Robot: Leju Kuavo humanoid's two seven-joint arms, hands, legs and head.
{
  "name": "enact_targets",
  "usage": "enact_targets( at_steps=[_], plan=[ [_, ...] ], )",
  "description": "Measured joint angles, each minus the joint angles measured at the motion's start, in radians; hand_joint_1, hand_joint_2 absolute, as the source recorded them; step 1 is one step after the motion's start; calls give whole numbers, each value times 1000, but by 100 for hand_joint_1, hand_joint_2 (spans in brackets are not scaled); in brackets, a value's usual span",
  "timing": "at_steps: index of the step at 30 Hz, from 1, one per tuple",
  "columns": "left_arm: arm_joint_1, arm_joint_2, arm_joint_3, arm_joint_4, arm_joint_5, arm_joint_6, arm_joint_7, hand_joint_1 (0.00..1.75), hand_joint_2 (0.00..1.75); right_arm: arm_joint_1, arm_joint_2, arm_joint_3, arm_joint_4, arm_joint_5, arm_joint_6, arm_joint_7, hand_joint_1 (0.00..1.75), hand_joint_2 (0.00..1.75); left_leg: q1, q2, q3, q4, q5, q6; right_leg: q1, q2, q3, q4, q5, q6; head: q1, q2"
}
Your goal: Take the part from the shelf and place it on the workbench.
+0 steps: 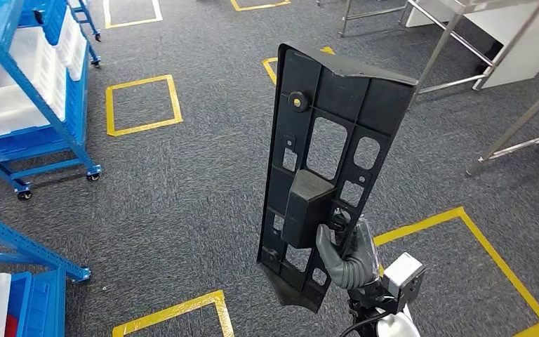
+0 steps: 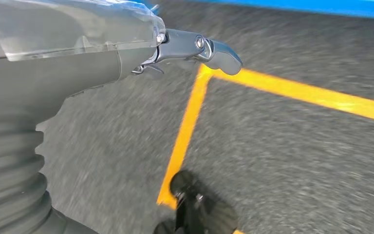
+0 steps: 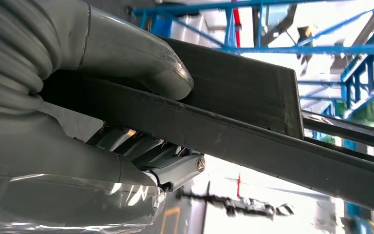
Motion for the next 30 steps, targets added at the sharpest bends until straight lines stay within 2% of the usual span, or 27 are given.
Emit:
enact_targets(
  at_steps=[1, 2, 3, 4, 5, 6, 7, 8, 9, 11, 12, 13, 15, 16, 17, 18, 19, 20, 21, 22, 24, 25, 26, 27, 28, 29, 30],
  plan=[
    [6, 6, -6, -2, -2, -5, -30, 0, 175, 10, 0, -9, -7, 14, -2, 0, 175, 175, -2, 17, -1, 0, 0, 2, -2, -15, -32, 67, -31, 3, 0, 0],
    [13, 15, -15, -7, -8, -12, -56, 0, 175, 24, 0, -19, -15, 28, -2, -1, 175, 175, -4, 33, -2, 0, -1, 2, -5, -20, -55, 119, -49, 6, 0, 0],
    [20, 24, -27, -14, -16, -21, -75, 0, 175, 38, 0, -29, -23, 41, 0, -1, 175, 175, -4, 48, -2, 0, -3, 2, -7, -23, -62, 140, -49, 8, 0, 0],
    [26, 33, -41, -26, -27, -36, -80, 0, 175, 51, 0, -40, -31, 51, 3, -1, 175, 175, -4, 61, -1, 1, -4, 0, -9, -28, -48, 116, -29, 10, 0, 0],
    [35, 35, -55, -57, -45, -70, -68, 0, 175, 60, 0, -52, -39, 59, 8, -1, 175, 175, -4, 75, 1, 1, -7, -2, -11, -39, -14, 58, 1, 10, 0, 0],
    [50, 26, -68, -113, -70, -127, -46, 0, 175, 68, 0, -63, -47, 67, 12, -1, 175, 175, -5, 88, 4, 2, -11, -6, -10, -63, 27, -15, 26, 10, 0, 0],
    [69, 3, -76, -207, -106, -210, -25, 0, 175, 74, -1, -73, -56, 74, 15, -2, 175, 175, -7, 99, 7, 5, -16, -12, -7, -82, 61, -78, 44, 6, 0, 0],
    [89, -27, -81, -321, -146, -301, -13, 0, 175, 80, -1, -82, -66, 80, 17, -2, 175, 175, -8, 109, 10, 8, -20, -18, -3, -95, 83, -116, 52, 1, 0, 0],
    [105, -59, -84, -432, -175, -381, -19, 0, 175, 87, -1, -91, -75, 84, 17, -4, 175, 175, -10, 118, 13, 9, -24, -23, 1, -99, 89, -130, 50, -4, 0, 0],
    [128, -107, -103, -618, -182, -480, -59, 0, 175, 105, -7, -108, -92, 87, 9, -10, 175, 175, -9, 131, 19, 9, -29, -33, 5, -77, 89, -132, 52, -17, -1, 0],
    [139, -126, -125, -689, -161, -501, -76, 0, 175, 114, -10, -116, -99, 87, 3, -14, 175, 175, -7, 119, 19, 16, -37, -38, 4, -67, 90, -136, 53, -24, -1, 0],
    [152, -142, -152, -753, -140, -513, -87, 0, 175, 120, -15, -122, -105, 86, -3, -17, 175, 175, -4, 96, 12, 38, -55, -42, 2, -57, 91, -139, 56, -32, -1, 0],
    [178, -165, -198, -850, -114, -521, -95, 0, 175, 128, -20, -131, -113, 84, -10, -19, 175, 175, 1, 37, -34, 145, -119, -46, -1, -35, 91, -143, 60, -43, -1, 0],
    [189, -173, -213, -887, -110, -522, -95, 0, 175, 130, -21, -134, -114, 84, -11, -19, 175, 175, 1, 21, -67, 217, -152, -47, 0, -22, 90, -142, 61, -46, -1, 0],
    [199, -179, -224, -917, -107, -522, -95, 0, 175, 134, -23, -137, -115, 84, -12, -19, 175, 175, 1, 14, -97, 277, -172, -48, 1, -7, 89, -141, 61, -47, -1, 0],
    [208, -185, -235, -944, -100, -519, -96, 0, 175, 138, -24, -140, -115, 84, -12, -20, 175, 175, 1, 12, -112, 306, -172, -48, 2, 8, 89, -140, 61, -47, -1, 0],
    [217, -188, -249, -968, -85, -512, -96, 0, 175, 141, -26, -142, -115, 83, -14, -20, 175, 175, 1, 10, -110, 294, -151, -46, 2, 24, 89, -138, 61, -47, -1, 0],
    [229, -190, -271, -990, -54, -498, -96, 0, 175, 144, -29, -144, -115, 82, -16, -22, 175, 175, 1, 3, -90, 245, -114, -43, 2, 40, 90, -137, 61, -47, -1, 0],
    [246, -187, -306, -1013, -3, -473, -96, 0, 175, 147, -32, -145, -117, 80, -21, -26, 175, 175, 1, -16, -60, 174, -74, -38, 2, 55, 91, -136, 61, -46, -1, 0],
    [266, -179, -352, -1032, 62, -441, -96, 0, 175, 150, -36, -145, -119, 77, -25, -29, 175, 175, 2, -47, -31, 105, -45, -33, 3, 70, 90, -134, 61, -43, -1, 0],
    [308, -150, -475, -1066, 211, -372, -96, 0, 175, 159, -41, -145, -125, 70, -28, -34, 175, 175, 1, -91, 0, 27, -22, -26, -1, 97, 83, -132, 65, -32, -1, 0],
    [321, -131, -540, -1076, 279, -350, -96, 0, 175, 163, -43, -145, -129, 68, -22, -33, 175, 175, -1, -94, 3, 19, -23, -23, -4, 109, 77, -132, 68, -23, -1, 0],
    [324, -112, -602, -1084, 337, -337, -93, 0, 175, 166, -43, -146, -132, 68, -13, -31, 175, 175, -2, -82, 3, 14, -19, -19, -6, 122, 72, -135, 73, -14, -1, 0],
    [317, -93, -659, -1088, 388, -336, -83, 0, 175, 168, -44, -146, -136, 68, 0, -27, 175, 175, -2, -69, 4, 7, -12, -15, -8, 117, 67, -132, 73, -8, -1, 0],
    [302, -76, -707, -1090, 427, -342, -66, 0, 175, 166, -45, -145, -138, 70, 13, -22, 175, 175, 0, -56, 5, -2, -5, -9, -6, 96, 59, -119, 64, -4, 0, 0],
    [283, -61, -748, -1091, 459, -352, -43, 0, 175, 162, -45, -144, -139, 71, 25, -18, 175, 175, 2, -43, 5, -11, 2, -4, -4, 65, 44, -91, 45, -2, 0, 0],
    [262, -47, -788, -1091, 483, -360, -16, 0, 175, 159, -46, -143, -140, 73, 33, -14, 175, 175, 2, -28, 5, -15, 6, 0, -4, 27, 20, -40, 14, 0, 1, 0]
  ],
)
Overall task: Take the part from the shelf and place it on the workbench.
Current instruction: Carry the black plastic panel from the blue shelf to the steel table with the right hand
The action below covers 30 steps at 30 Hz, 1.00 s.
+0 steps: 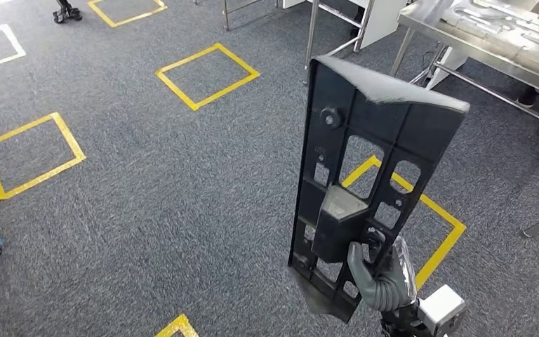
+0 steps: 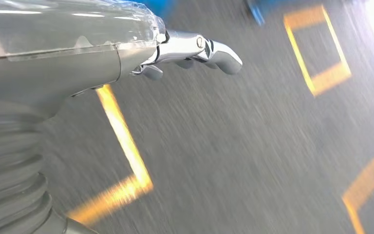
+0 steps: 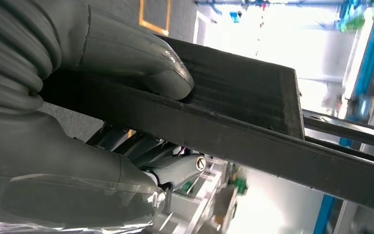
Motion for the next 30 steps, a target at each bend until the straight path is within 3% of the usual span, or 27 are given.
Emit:
enact_targets(
  at_steps=[2, 3, 4, 5, 7, 9, 12, 14, 16, 18, 19, 20, 21, 23, 25, 27, 28, 30],
  plan=[
    [-35, 24, -69, 5, 40, -8, 43, 0, 175, -1, 0, 2, 0, 1, 6, 3, 175, 175, -2, 29, -3, 0, 1, 2, -2, -38, -57, 120, -58, 7, 1, 0],
    [-52, 33, -101, 15, 67, -6, 63, 0, 175, 2, -1, 2, -2, 2, 7, 3, 175, 175, -2, 46, -3, 0, 0, 2, -5, -45, -74, 159, -68, 11, 1, 0],
    [-69, 41, -128, 32, 98, 1, 79, 0, 175, 7, -2, 2, -4, 3, 7, 1, 175, 175, -2, 63, -3, 1, -2, 1, -7, -50, -71, 159, -58, 15, 1, 0],
    [-86, 47, -152, 59, 131, 12, 93, 0, 175, 12, -4, 2, -9, 5, 8, -1, 175, 175, -1, 79, -2, 3, -4, -2, -10, -57, -49, 121, -33, 18, 1, 0],
    [-120, 57, -193, 137, 181, 40, 107, 0, 175, 18, -13, 5, -20, 9, 6, -6, 175, 175, -3, 110, 1, 8, -13, -11, -9, -96, 28, -13, 25, 19, 0, 0],
    [-151, 68, -225, 227, 208, 60, 108, 0, 175, 24, -25, 8, -29, 9, 1, -14, 175, 175, -7, 134, 5, 14, -22, -23, -2, -122, 70, -92, 45, 7, 0, 0],
    [-202, 79, -249, 361, 234, 78, 107, 0, 175, 36, -41, 12, -38, 7, -9, -20, 175, 175, -8, 160, 15, 13, -30, -38, 1, -96, 69, -101, 45, -12, 0, 0],
    [-235, 89, -260, 457, 245, 86, 104, 0, 175, 40, -49, 17, -44, 7, -13, -21, 175, 175, -3, 118, 4, 48, -59, -47, -4, -75, 71, -108, 49, -24, 0, 0],
    [-258, 103, -266, 551, 257, 90, 93, 0, 175, 40, -56, 24, -48, 9, -16, -24, 175, 175, 2, 58, -52, 169, -124, -52, -5, -52, 73, -112, 50, -32, 0, 0],
    [-268, 113, -267, 616, 270, 86, 80, 0, 175, 42, -60, 26, -49, 13, -21, -28, 175, 175, 2, 42, -118, 297, -168, -53, -4, -25, 73, -111, 50, -36, 0, 0],
    [-270, 116, -267, 637, 274, 83, 77, 0, 175, 43, -61, 26, -49, 15, -24, -30, 175, 175, 2, 40, -134, 317, -161, -52, -3, -11, 74, -110, 50, -36, 0, 0],
    [-274, 119, -267, 656, 277, 80, 75, 0, 175, 43, -62, 26, -49, 15, -26, -32, 175, 175, 2, 37, -132, 298, -134, -51, -3, 4, 75, -109, 50, -35, 0, 0],
    [-279, 121, -267, 673, 279, 78, 74, 0, 175, 43, -63, 26, -50, 16, -27, -33, 175, 175, 3, 29, -114, 245, -94, -48, -3, 18, 77, -107, 49, -34, 0, 0],
    [-288, 126, -267, 701, 281, 75, 71, 0, 175, 42, -65, 26, -52, 16, -28, -35, 175, 175, 8, -20, -64, 109, -26, -43, -3, 44, 74, -101, 46, -29, 0, 0],
    [-297, 129, -267, 721, 282, 71, 61, 0, 175, 42, -67, 27, -56, 20, -29, -35, 175, 175, 9, -51, -40, 45, -9, -38, -3, 69, 66, -95, 47, -17, 0, 0],
    [-306, 129, -267, 729, 285, 63, 49, 0, 175, 46, -69, 27, -63, 27, -32, -36, 175, 175, 7, -34, -37, 40, -8, -31, -5, 90, 58, -96, 51, -3, 0, 0],
    [-312, 129, -268, 729, 287, 58, 45, 0, 175, 49, -71, 27, -66, 30, -35, -36, 175, 175, 7, -22, -35, 36, -4, -24, -6, 81, 55, -92, 49, 3, 0, 0],
    [-319, 128, -269, 729, 289, 52, 39, 0, 175, 53, -81, 27, -74, 33, -43, -38, 175, 175, 8, 5, -33, 27, 2, -9, -4, 19, 29, -39, 14, 12, 1, 0]
  ],
)
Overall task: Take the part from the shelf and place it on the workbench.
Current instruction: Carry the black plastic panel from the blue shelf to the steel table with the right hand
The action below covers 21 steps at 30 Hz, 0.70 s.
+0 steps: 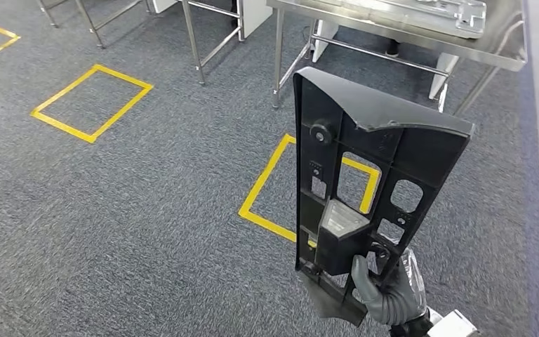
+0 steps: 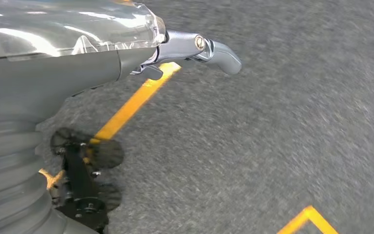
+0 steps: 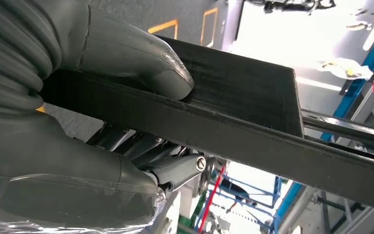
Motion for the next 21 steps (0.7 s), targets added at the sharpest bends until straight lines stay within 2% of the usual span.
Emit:
enact_targets(
  at_steps=[1, 2, 3, 4, 5, 6, 7, 9, 10, 11, 12, 13, 14, 15, 16, 17, 18, 19, 20, 21],
  plan=[
    [-1, 0, -1, 0, 1, -2, -2, 0, 175, 1, -5, 0, -2, 0, -4, -1, 175, 175, -2, 14, 0, -1, 1, 5, 0, -37, -25, 54, -31, 3, 0, 0],
    [0, 1, -3, 0, 1, -4, -3, 0, 175, 3, -10, 0, -4, 0, -7, -3, 175, 175, -5, 30, 0, -2, 0, 8, 0, -59, -57, 118, -64, 6, 1, 0],
    [1, 2, -5, -1, 1, -7, -4, 0, 175, 5, -14, 1, -4, -2, -9, -6, 175, 175, -7, 45, -1, -1, -1, 9, -1, -67, -83, 174, -86, 8, 1, 0],
    [2, 2, -7, -1, 2, -12, -5, 0, 175, 8, -18, 1, -4, -3, -12, -9, 175, 175, -8, 61, -1, -1, -3, 10, -2, -70, -97, 205, -92, 10, 1, 0],
    [4, 3, -10, -4, 5, -18, -8, 0, 175, 10, -22, 2, -4, -5, -16, -13, 175, 175, -9, 76, -1, -1, -4, 10, -3, -73, -92, 200, -81, 10, 1, 0],
    [5, 3, -14, -8, 9, -24, -11, 0, 175, 12, -27, 4, -4, -6, -19, -17, 175, 175, -9, 90, 1, -1, -6, 8, -2, -81, -66, 156, -54, 9, 1, 0],
    [6, 3, -17, -13, 13, -29, -15, 0, 175, 12, -31, 6, -4, -7, -23, -19, 175, 175, -10, 102, 3, 0, -8, 6, 0, -99, -26, 88, -23, 6, 1, 0],
    [12, 5, -22, -27, 22, -38, -20, 0, 175, 8, -37, 13, -5, -9, -29, -21, 175, 175, -15, 123, 9, 1, -15, -4, 10, -141, 40, -29, 13, -8, 1, 0],
    [16, 6, -23, -33, 25, -42, -23, 0, 175, 7, -39, 16, -6, -6, -36, -20, 175, 175, -16, 132, 11, 0, -21, -10, 14, -151, 54, -56, 14, -16, 1, 0],
    [20, 7, -24, -42, 26, -46, -25, 0, 175, 6, -40, 19, -6, 2, -47, -14, 175, 175, -17, 141, 13, -2, -27, -18, 18, -149, 55, -63, 5, -25, 1, 0],
    [24, 8, -26, -52, 25, -48, -27, 0, 175, 5, -40, 21, -6, 13, -63, -6, 175, 175, -18, 150, 18, -5, -35, -26, 18, -137, 55, -66, -1, -32, 0, 0],
    [28, 9, -29, -65, 21, -49, -28, 0, 175, 6, -40, 22, -7, 25, -81, 4, 175, 175, -16, 148, 23, -4, -40, -33, 16, -126, 60, -71, -5, -40, 0, 0],
    [33, 11, -32, -76, 16, -47, -29, 0, 175, 5, -39, 23, -8, 34, -99, 13, 175, 175, -15, 129, 22, 11, -49, -39, 12, -118, 69, -76, -7, -47, 0, 0],
    [39, 13, -36, -85, 11, -46, -29, 0, 175, 3, -38, 24, -8, 38, -115, 19, 175, 175, -14, 101, 8, 48, -64, -43, 8, -111, 79, -81, -7, -53, 0, 0],
    [46, 16, -39, -91, 7, -44, -29, 0, 175, 0, -37, 25, -9, 40, -125, 22, 175, 175, -12, 69, -23, 108, -85, -45, 6, -105, 91, -83, -9, -58, -1, 0],
    [54, 18, -43, -95, 5, -42, -28, 0, 175, -3, -36, 25, -9, 41, -135, 24, 175, 175, -11, 46, -67, 182, -109, -47, 5, -100, 101, -83, -16, -62, -1, 0],
    [62, 20, -45, -98, 2, -40, -26, 0, 175, -5, -35, 26, -8, 41, -143, 25, 175, 175, -11, 38, -113, 251, -127, -48, 6, -92, 112, -83, -24, -64, -1, 0],
    [71, 21, -46, -101, 1, -36, -24, 0, 175, -6, -34, 26, -8, 40, -153, 26, 175, 175, -11, 35, -151, 297, -127, -49, 7, -84, 124, -83, -34, -64, -1, 0],
    [78, 22, -47, -104, -2, -32, -21, 0, 175, -6, -32, 27, -8, 38, -165, 29, 175, 175, -11, 35, -172, 302, -102, -48, 7, -75, 139, -83, -46, -63, -1, 0],
    [83, 24, -47, -107, -5, -29, -19, 0, 175, -6, -31, 27, -9, 36, -178, 32, 175, 175, -11, 35, -174, 267, -57, -46, 7, -68, 157, -83, -59, -61, -1, 0]
  ],
)
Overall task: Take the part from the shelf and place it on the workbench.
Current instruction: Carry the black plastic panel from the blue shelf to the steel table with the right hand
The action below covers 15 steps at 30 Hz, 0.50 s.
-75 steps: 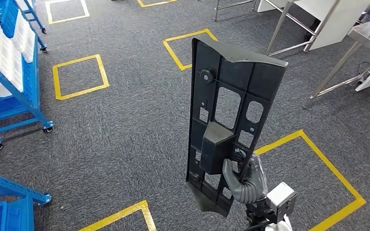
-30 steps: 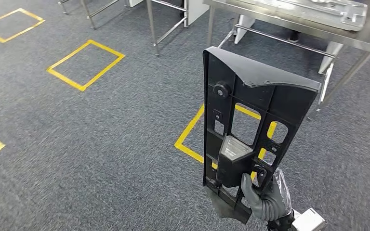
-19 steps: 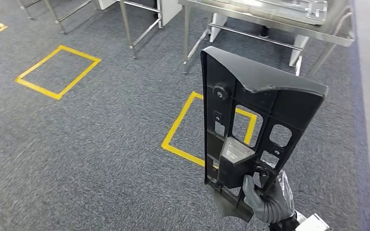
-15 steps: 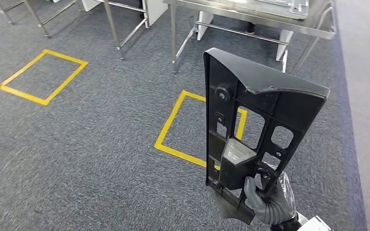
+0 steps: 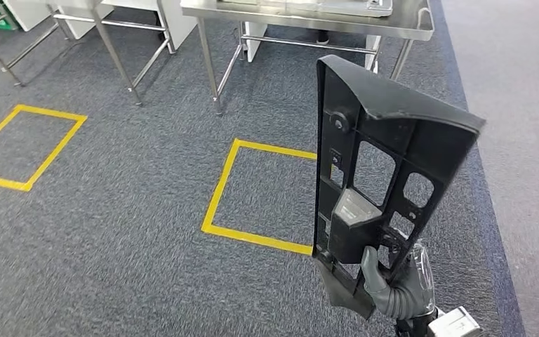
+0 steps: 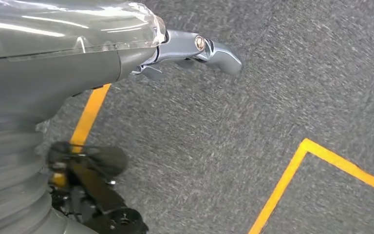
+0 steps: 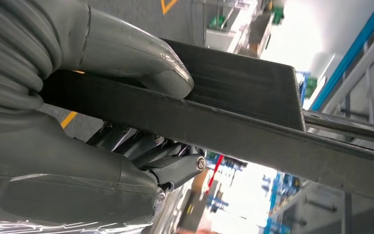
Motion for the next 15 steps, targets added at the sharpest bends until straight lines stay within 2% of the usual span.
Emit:
enact_targets(
  at_steps=[1, 2, 3, 4, 5, 7, 8, 9, 10, 11, 13, 14, 15],
  plan=[
    [3, 3, 0, -2, -2, 2, 2, 0, 175, -1, 2, 0, 0, -2, -11, 4, 175, 175, 0, 0, 12, -68, 58, 4, 0, 5, 20, 0, -15, 3, 0, 0],
    [5, 6, -1, -3, -5, 4, 4, 0, 175, -2, 3, 0, -1, -4, -20, 8, 175, 175, -2, -2, 30, -128, 101, 8, 0, 9, 36, -2, -30, 7, 0, 0],
    [5, 10, -1, -3, -6, 6, 5, 0, 175, -5, 4, -1, -2, -4, -24, 11, 175, 175, -5, -3, 49, -180, 123, 15, 1, 12, 48, -4, -42, 12, 0, 0],
    [5, 13, -1, -4, -8, 8, 6, 0, 175, -9, 5, -3, -4, -4, -26, 14, 175, 175, -9, -3, 62, -209, 125, 22, 1, 15, 57, -9, -51, 18, 0, 0],
    [4, 16, -1, -5, -11, 11, 8, 0, 175, -12, 6, -5, -7, -5, -25, 17, 175, 175, -12, -3, 71, -216, 110, 30, 2, 17, 63, -14, -53, 26, -1, 0],
    [3, 20, -4, -6, -20, 17, 13, 0, 175, -20, 7, -11, -13, -5, -21, 22, 175, 175, -11, -3, 96, -243, 93, 46, 1, 17, 58, 12, -28, 39, -1, 0],
    [4, 21, -6, -6, -24, 21, 17, 0, 175, -24, 7, -14, -15, -5, -16, 23, 175, 175, -8, -4, 116, -259, 86, 53, 0, 14, 35, 62, -2, 42, -1, 0],
    [5, 23, -8, -3, -28, 25, 22, 0, 175, -30, 6, -15, -15, -6, -11, 24, 175, 175, -6, -5, 139, -276, 79, 58, 0, 10, -5, 126, 21, 45, 0, 0],
    [6, 24, -9, 3, -31, 29, 27, 0, 175, -37, 6, -17, -15, -6, -6, 24, 175, 175, -4, -5, 165, -292, 72, 61, -1, 7, -55, 193, 30, 47, 0, 0],
    [7, 25, -10, 11, -33, 33, 31, 0, 175, -42, 6, -18, -14, -8, -1, 24, 175, 175, -3, -6, 190, -305, 62, 63, -2, 4, -105, 248, 18, 50, 1, 0],
    [9, 27, -13, 35, -33, 39, 31, 0, 175, -51, 5, -20, -9, -12, 4, 27, 175, 175, -3, -8, 244, -329, 37, 62, -5, 3, -184, 288, -61, 56, 1, 0],
    [10, 28, -14, 49, -30, 40, 29, 0, 175, -55, 5, -21, -5, -13, 7, 28, 175, 175, -2, -10, 274, -338, 22, 60, -7, 2, -210, 276, -102, 58, 1, 0],
    [10, 28, -15, 64, -27, 42, 24, 0, 175, -58, 5, -22, -2, -14, 8, 31, 175, 175, -1, -12, 306, -345, 4, 58, -8, 0, -227, 246, -122, 59, 1, 0]
  ],
)
